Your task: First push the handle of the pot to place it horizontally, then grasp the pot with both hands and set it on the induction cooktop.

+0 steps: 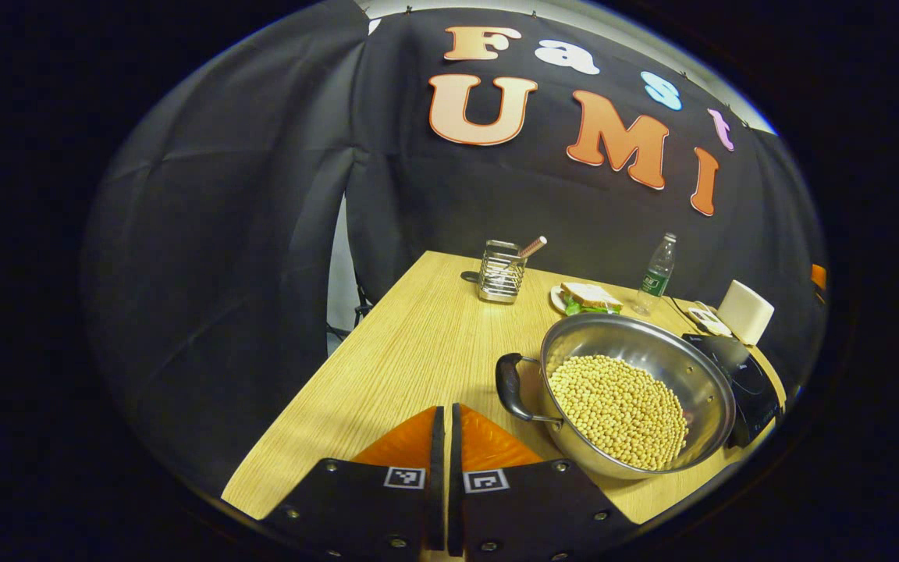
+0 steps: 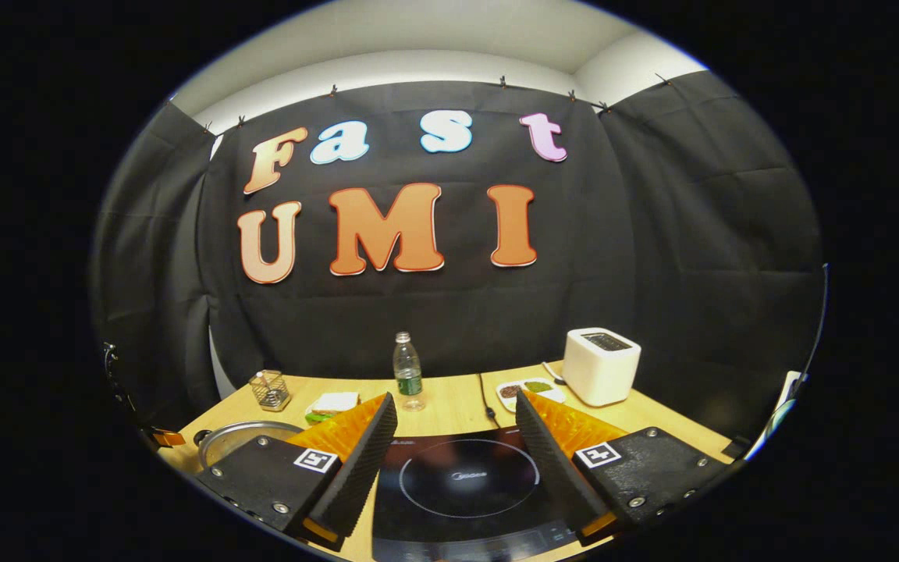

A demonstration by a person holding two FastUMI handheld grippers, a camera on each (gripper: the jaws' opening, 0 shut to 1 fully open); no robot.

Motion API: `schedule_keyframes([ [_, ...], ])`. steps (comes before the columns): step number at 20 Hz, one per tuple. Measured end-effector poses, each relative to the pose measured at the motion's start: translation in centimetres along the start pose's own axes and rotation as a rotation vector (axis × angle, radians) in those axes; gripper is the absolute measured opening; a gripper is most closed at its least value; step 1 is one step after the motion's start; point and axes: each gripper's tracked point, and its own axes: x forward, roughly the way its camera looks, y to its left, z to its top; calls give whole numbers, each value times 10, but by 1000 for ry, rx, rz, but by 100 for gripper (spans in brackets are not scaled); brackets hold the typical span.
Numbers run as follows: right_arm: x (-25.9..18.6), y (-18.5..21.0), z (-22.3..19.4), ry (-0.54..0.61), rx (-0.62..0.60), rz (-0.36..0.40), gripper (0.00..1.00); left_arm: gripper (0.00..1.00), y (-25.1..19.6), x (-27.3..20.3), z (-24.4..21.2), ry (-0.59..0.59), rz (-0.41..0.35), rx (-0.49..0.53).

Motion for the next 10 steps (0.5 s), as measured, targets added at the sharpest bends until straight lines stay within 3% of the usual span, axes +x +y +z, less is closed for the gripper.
schedule_keyframes([
  [5, 12, 50, -42, 76, -1, 61, 95, 7, -5, 0, 17, -48, -3, -7],
  [6, 15, 61, -52, 93, -3, 70, 95, 13, -7, -2, 19, -58, -5, -6],
  [8, 20, 79, -73, 132, -3, 90, 95, 39, -11, 2, 24, -71, -8, -1],
  [9, 22, 88, -84, 157, -3, 94, 95, 25, -16, 5, 26, -77, -24, -1],
  [10, 27, 96, -94, 177, -3, 102, 96, 44, -22, 7, 25, -81, -41, 2],
])
